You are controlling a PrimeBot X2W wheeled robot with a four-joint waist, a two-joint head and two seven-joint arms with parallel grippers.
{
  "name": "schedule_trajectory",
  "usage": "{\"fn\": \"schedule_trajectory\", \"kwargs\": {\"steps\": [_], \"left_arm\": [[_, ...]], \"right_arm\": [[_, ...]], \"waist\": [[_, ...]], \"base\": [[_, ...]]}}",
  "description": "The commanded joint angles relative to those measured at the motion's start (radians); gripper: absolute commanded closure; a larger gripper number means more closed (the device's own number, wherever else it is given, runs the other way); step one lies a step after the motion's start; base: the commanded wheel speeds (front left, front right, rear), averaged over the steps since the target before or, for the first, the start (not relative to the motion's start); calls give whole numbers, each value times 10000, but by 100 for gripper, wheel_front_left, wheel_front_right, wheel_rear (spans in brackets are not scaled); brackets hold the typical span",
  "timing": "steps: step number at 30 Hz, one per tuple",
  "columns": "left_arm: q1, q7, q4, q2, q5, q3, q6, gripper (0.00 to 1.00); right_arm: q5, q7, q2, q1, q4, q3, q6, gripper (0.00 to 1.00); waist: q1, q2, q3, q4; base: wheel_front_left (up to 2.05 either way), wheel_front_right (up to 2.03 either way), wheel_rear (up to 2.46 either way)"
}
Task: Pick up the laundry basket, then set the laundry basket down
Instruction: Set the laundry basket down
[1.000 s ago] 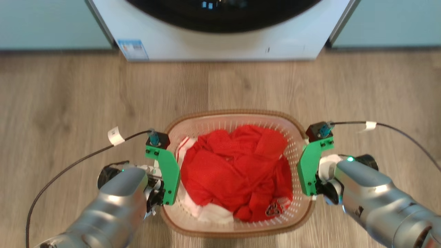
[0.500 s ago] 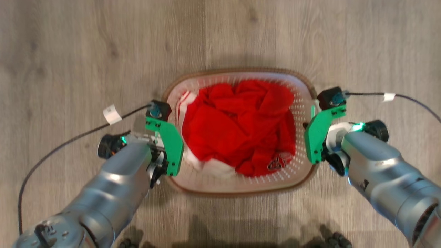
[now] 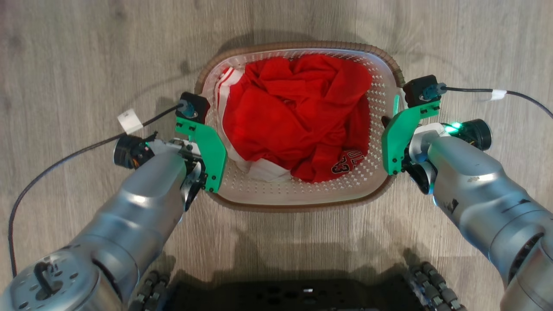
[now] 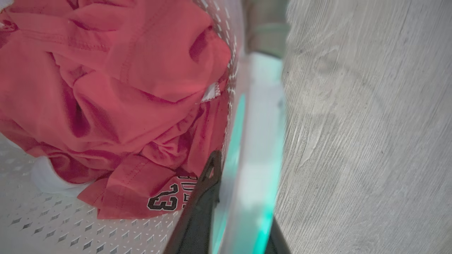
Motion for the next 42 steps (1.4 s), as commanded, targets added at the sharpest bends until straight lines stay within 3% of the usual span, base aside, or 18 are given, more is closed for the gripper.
{"fn": "schedule_trajectory", "kwargs": {"steps": [1,34,35,36,40,42], "left_arm": [[-269,-205,-257,-35,140,7,-87,100],[-508,-500,-529,-35,75,2,112,100],[-508,-509,-533,-35,67,2,133,99],[-505,-530,-538,-35,62,2,155,76],[-501,-563,-528,-35,51,2,196,83],[-505,-564,-521,-35,53,2,205,80]], "right_arm": [[-136,-64,305,350,-131,154,75,100],[-291,-529,194,-19,424,192,75,100],[-279,-537,193,-17,437,192,75,100],[-269,-535,192,-10,446,192,75,100],[-239,-513,175,-25,464,193,75,100],[-220,-505,169,-37,477,187,75,99]], "waist": [[-1,0,163,-28],[-1,0,987,253],[-1,0,986,254],[-1,0,987,255],[-1,0,1024,266],[-1,0,1040,272]], "base": [[0,0,0],[0,0,0],[0,0,0],[0,0,0],[0,0,0],[0,0,0]]}}
